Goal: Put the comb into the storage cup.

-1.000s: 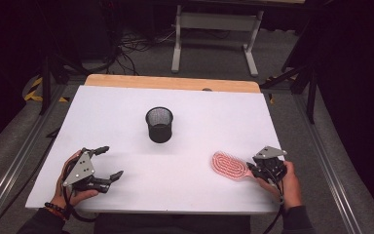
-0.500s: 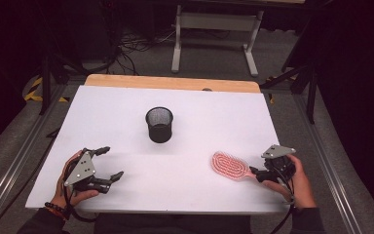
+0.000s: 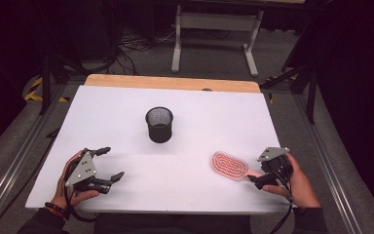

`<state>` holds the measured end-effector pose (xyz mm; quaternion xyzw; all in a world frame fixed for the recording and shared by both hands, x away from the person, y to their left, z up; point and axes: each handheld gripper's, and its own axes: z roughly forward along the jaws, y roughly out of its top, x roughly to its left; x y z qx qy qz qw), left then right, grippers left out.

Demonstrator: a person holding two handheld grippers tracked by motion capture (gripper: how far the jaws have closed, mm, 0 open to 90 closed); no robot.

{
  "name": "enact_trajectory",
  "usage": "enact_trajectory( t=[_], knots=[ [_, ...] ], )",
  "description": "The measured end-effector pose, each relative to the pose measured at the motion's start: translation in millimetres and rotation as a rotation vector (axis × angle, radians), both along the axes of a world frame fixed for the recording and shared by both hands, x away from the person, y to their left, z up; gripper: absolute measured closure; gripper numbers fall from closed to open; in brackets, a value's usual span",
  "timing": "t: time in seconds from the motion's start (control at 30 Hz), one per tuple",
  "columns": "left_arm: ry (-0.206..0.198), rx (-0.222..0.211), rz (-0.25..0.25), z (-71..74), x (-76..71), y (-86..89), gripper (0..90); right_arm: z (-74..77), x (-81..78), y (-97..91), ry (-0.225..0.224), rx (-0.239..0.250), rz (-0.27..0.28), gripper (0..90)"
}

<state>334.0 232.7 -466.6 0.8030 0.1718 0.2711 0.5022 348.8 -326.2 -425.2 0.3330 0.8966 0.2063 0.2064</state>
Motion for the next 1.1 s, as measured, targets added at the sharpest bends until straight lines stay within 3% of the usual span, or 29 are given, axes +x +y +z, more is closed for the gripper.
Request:
enact_trajectory(
  t=[0.17,0.23,0.33,0.43,0.73,0.93,1.1],
  knots=[
    [0.005,0.002,-0.002,-0.2,-0.4,-1.3,10.5,-2.7,0.7,6.5,0.059,-0.006,0.054,14.3],
    [0.005,0.003,-0.001,-0.3,-0.6,-1.5,10.6,-3.5,0.9,8.9,0.084,0.005,0.08,19.2],
    [0.005,-0.001,-0.002,-0.1,-0.6,-1.4,10.6,-5.5,1.8,12.1,0.106,-0.016,0.09,20.3],
    [0.006,-0.001,-0.003,-0.2,-0.6,-1.5,10.6,-9.9,5.8,13.5,0.118,-0.059,0.098,29.6],
    [0.006,0.007,-0.001,-0.7,-0.2,-2.6,10.9,-9.2,9.6,15.5,0.178,-0.027,0.153,51.8],
    [0.012,0.01,-0.004,-1.5,0.5,-3.5,11.0,-8.0,11.2,20.0,0.204,-0.034,0.171,66.5],
    [0.015,0.011,-0.005,-1.7,0.2,-4.3,11.0,-7.9,9.9,21.1,0.198,-0.043,0.186,68.5]
  ],
)
